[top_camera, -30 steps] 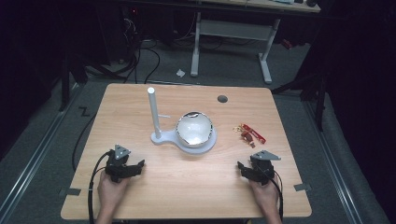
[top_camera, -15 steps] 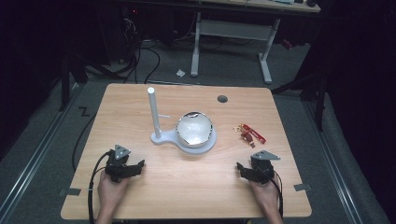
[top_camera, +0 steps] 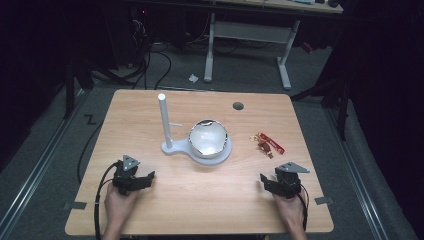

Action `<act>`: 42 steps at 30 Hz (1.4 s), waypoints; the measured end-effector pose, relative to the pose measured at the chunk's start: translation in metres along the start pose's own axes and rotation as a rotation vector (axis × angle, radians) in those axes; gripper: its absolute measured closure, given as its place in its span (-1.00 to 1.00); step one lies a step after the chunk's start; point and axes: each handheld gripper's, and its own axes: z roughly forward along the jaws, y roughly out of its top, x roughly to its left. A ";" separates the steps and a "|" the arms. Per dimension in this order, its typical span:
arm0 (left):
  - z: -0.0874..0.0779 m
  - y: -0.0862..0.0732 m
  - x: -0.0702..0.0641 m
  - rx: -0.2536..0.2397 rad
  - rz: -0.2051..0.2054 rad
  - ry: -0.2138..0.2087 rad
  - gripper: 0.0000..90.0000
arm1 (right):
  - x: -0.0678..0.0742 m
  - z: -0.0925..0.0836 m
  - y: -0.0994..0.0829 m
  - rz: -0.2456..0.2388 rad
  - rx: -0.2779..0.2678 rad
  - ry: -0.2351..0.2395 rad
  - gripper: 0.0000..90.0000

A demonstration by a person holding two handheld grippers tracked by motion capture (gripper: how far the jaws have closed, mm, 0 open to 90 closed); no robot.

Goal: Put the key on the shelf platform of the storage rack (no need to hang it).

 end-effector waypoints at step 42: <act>0.000 0.000 0.000 0.000 0.000 0.000 -0.51 | -0.049 0.020 0.061 0.032 -0.015 0.006 -0.59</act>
